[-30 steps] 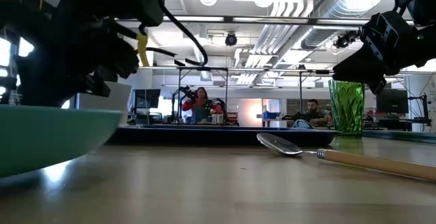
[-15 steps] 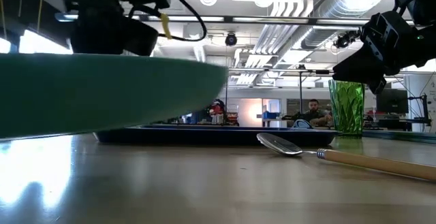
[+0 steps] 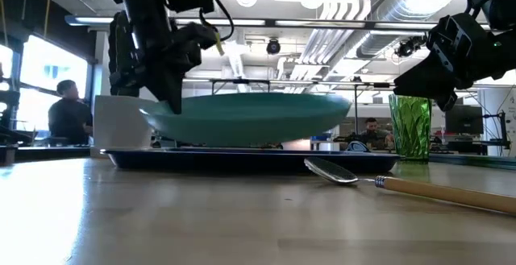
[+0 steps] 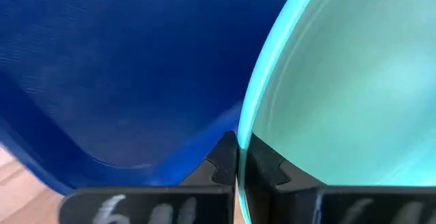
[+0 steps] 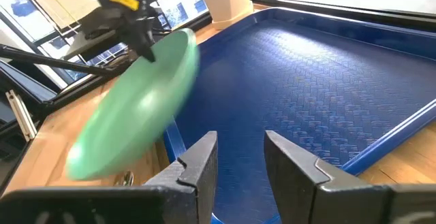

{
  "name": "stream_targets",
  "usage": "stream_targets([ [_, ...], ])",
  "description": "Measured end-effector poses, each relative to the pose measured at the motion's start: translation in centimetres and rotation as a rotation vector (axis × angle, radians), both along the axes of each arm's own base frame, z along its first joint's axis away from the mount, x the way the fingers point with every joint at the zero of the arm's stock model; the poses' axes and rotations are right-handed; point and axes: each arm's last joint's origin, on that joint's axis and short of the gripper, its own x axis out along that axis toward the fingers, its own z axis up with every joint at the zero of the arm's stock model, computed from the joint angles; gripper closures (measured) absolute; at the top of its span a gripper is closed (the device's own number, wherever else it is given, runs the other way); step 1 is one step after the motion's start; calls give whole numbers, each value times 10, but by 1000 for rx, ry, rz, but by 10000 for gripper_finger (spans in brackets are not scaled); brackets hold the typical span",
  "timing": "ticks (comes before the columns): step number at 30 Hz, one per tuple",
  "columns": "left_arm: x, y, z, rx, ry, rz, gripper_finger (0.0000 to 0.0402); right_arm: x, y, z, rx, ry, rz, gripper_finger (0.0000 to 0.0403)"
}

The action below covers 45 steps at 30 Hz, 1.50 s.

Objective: Pick and place plate/cup/fork/spoon on tray
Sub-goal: Put the green plate on the blue tray

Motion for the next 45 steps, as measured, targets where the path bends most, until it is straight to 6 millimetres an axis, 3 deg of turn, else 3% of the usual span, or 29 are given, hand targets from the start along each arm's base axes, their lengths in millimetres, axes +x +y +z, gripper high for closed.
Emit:
stream_targets([
  [14, -12, 63, 1, 16, -16, 373, 401, 0, 0, 0, 0, 0, 0, 290],
  [22, -11, 86, -1, 0, -79, 515, 401, 0, 0, 0, 0, 0, 0, 290],
  [26, -2, 91, -7, -7, -133, 535, 400, 0, 0, 0, 0, 0, 0, 290],
  [37, 4, 93, -33, -66, -27, 529, 398, 0, 0, 0, 0, 0, 0, 290],
  [45, 6, 93, -41, -91, -2, 523, 397, 0, 0, 0, 0, 0, 0, 290],
])
